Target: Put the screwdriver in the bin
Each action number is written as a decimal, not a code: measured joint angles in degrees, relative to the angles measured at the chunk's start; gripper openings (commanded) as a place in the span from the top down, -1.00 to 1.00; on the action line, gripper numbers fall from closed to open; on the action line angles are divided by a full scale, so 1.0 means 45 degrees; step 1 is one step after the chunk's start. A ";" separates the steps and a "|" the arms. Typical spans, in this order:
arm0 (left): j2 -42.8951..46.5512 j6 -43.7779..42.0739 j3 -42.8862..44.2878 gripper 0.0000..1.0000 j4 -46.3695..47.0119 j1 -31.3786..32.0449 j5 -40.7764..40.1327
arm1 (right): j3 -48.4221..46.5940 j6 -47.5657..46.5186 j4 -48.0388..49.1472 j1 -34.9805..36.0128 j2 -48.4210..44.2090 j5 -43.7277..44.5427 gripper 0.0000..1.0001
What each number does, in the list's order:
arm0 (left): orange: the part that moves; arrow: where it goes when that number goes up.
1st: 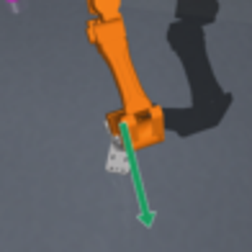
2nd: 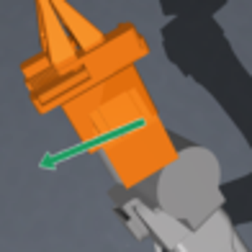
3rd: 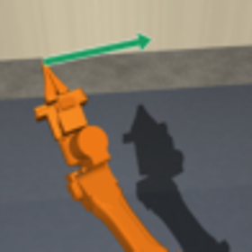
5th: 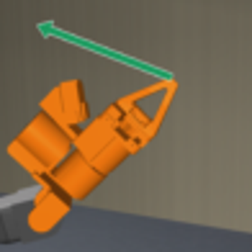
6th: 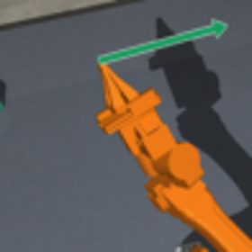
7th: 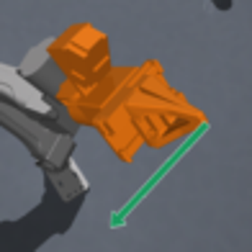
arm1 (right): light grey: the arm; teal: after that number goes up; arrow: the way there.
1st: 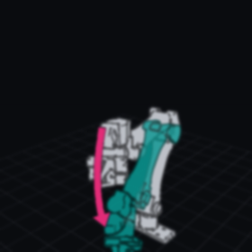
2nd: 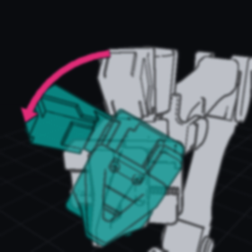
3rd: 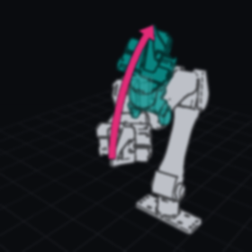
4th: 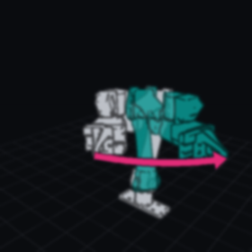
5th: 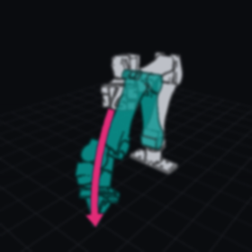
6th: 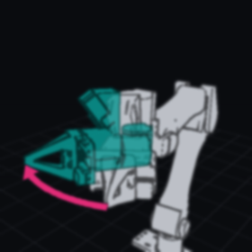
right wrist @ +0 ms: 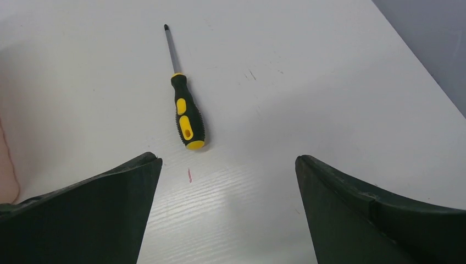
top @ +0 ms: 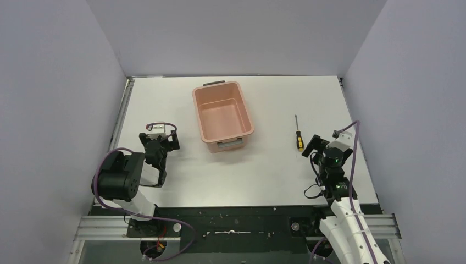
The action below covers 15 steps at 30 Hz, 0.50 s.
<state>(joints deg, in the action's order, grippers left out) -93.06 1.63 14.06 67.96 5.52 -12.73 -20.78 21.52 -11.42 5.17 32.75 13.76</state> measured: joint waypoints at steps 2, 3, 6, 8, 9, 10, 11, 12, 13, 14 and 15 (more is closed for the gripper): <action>0.0000 0.0000 0.0000 -0.95 0.0000 0.0000 0.0000 | 0.0000 0.0000 0.0010 0.0000 0.0121 0.0000 -1.00; 0.0000 0.0000 0.0000 -0.95 0.0000 0.0000 0.0000 | 0.0000 -0.0005 0.0010 0.0000 0.0209 0.0000 -1.00; 0.0000 0.0000 0.0000 -0.95 0.0000 0.0000 0.0000 | -0.0199 -0.0015 -0.0083 0.0000 0.0427 -0.0039 -1.00; 0.0000 0.0000 0.0000 -0.95 0.0000 0.0000 0.0000 | -0.0821 -0.0068 -0.0253 0.0000 0.0801 -0.0165 -1.00; 0.0000 0.0000 0.0000 -0.95 -0.0005 0.0000 0.0000 | -0.1331 -0.0112 -0.0374 0.0000 0.1112 -0.0233 -1.00; 0.0000 0.0000 0.0000 -0.95 0.0000 0.0000 0.0000 | -0.1967 -0.0175 -0.0529 0.0000 0.1525 -0.0291 -1.00; 0.0000 0.0000 0.0000 -0.95 0.0000 0.0000 0.0000 | -0.2759 -0.0282 -0.0777 0.0000 0.2074 -0.0359 -1.00; 0.0000 0.0000 0.0000 -0.95 0.0000 0.0000 0.0000 | -0.3682 -0.0374 -0.0913 0.0000 0.2676 -0.0408 -1.00; 0.0000 0.0000 0.0000 -0.95 -0.0005 0.0000 0.0000 | -0.4731 -0.0529 -0.1171 0.0000 0.3434 -0.0457 -1.00; 0.0000 0.0000 0.0000 -0.95 0.0000 0.0000 0.0000 | -0.5639 -0.0675 -0.1452 0.0000 0.4095 -0.0486 -1.00; 0.0000 0.0000 0.0000 -0.95 0.0000 0.0000 0.0000 | -0.7179 -0.0903 -0.2025 -0.0015 0.5294 -0.0539 -1.00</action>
<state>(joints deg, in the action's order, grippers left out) -93.06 1.63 14.06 67.96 5.52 -12.73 -53.08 17.45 -20.53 5.10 56.58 11.33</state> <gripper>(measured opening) 0.974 0.999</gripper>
